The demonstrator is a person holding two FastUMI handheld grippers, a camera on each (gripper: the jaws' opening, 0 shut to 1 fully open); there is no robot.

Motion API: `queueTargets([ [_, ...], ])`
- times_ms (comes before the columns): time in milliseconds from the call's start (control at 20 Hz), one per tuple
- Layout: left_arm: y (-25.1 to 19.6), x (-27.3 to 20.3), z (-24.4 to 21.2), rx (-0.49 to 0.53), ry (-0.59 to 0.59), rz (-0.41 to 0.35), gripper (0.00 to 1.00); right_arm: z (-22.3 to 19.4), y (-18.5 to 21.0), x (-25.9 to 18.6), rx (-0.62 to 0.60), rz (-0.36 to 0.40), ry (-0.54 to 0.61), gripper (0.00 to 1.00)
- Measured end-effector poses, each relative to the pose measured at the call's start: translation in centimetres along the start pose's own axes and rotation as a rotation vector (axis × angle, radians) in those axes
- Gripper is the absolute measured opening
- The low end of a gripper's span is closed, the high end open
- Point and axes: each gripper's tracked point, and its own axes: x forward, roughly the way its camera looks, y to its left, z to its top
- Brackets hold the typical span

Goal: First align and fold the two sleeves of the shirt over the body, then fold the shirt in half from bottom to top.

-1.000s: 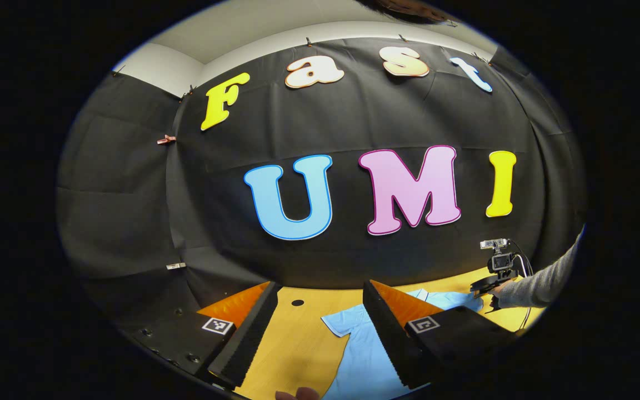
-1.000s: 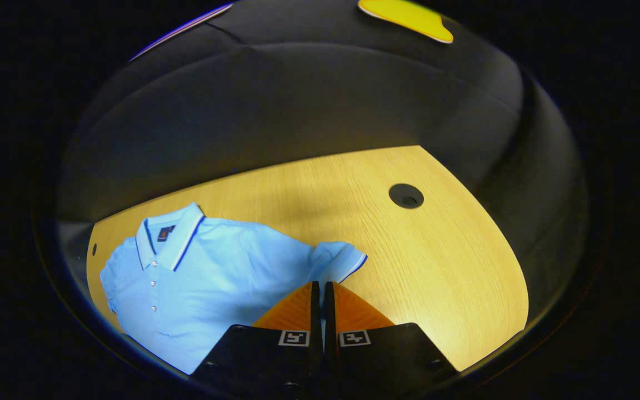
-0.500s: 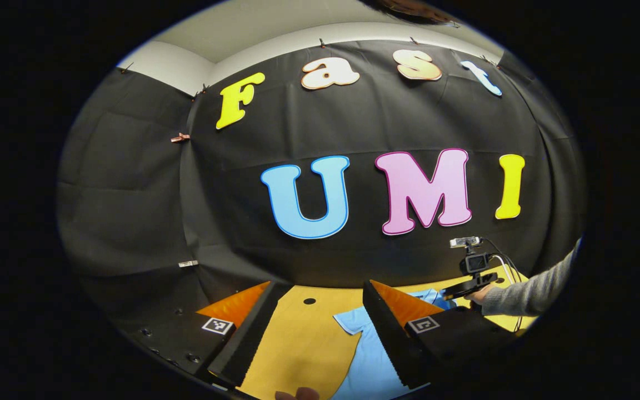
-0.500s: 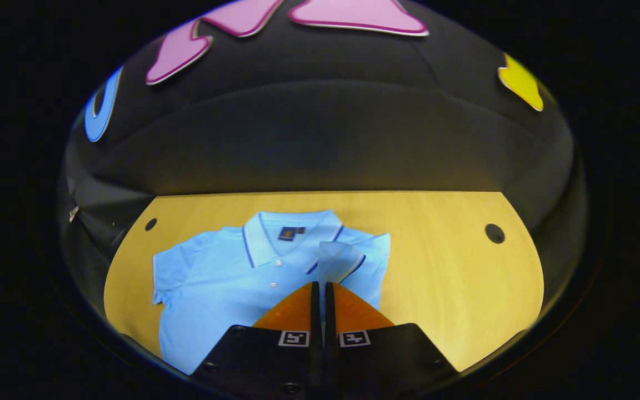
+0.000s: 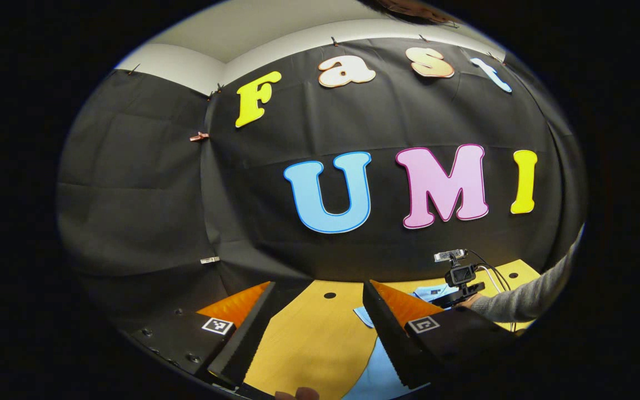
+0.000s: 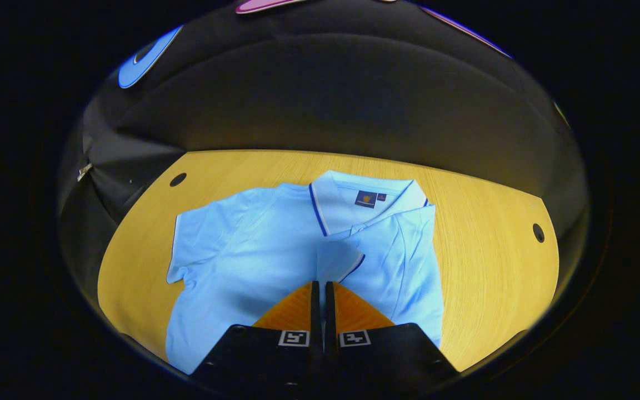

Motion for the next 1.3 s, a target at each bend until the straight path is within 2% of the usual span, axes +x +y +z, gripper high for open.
queueTargets([
  [800,1.0,1.4,-1.1,-0.020,0.024,0.013,0.98,-1.7,0.8,1.7,-0.007,-0.021,0.051,0.05],
  [900,1.2,1.5,-1.1,-0.019,0.023,0.011,0.98,-1.9,1.0,1.7,-0.004,-0.021,0.055,0.08],
  [950,1.2,1.5,-1.1,-0.019,0.022,0.012,0.98,-1.8,1.0,1.7,-0.002,-0.020,0.055,0.14],
  [1000,1.3,1.5,-1.0,-0.019,0.020,0.011,0.98,-2.0,1.2,1.9,0.006,-0.016,0.058,0.13],
  [1050,1.3,1.5,-1.1,-0.020,0.019,0.011,0.98,-2.0,1.4,1.9,0.015,-0.010,0.057,0.27],
  [1100,1.4,1.6,-1.1,-0.021,0.020,0.012,0.98,-1.8,1.6,1.5,0.019,-0.010,0.052,0.29],
  [1150,1.5,1.7,-1.2,-0.024,0.022,0.013,0.98,-1.8,1.9,1.5,0.022,-0.004,0.043,0.44],
  [1200,1.5,1.7,-1.3,-0.026,0.026,0.012,0.98,-1.8,2.4,1.4,0.024,0.010,0.034,0.54],
  [1250,1.5,1.6,-1.5,-0.028,0.027,0.011,0.98,-1.8,2.6,1.3,0.018,0.016,0.022,0.74],
  [1300,1.5,1.6,-1.5,-0.029,0.030,0.009,0.98,-1.7,2.6,1.1,0.008,0.014,0.012,0.81],
])
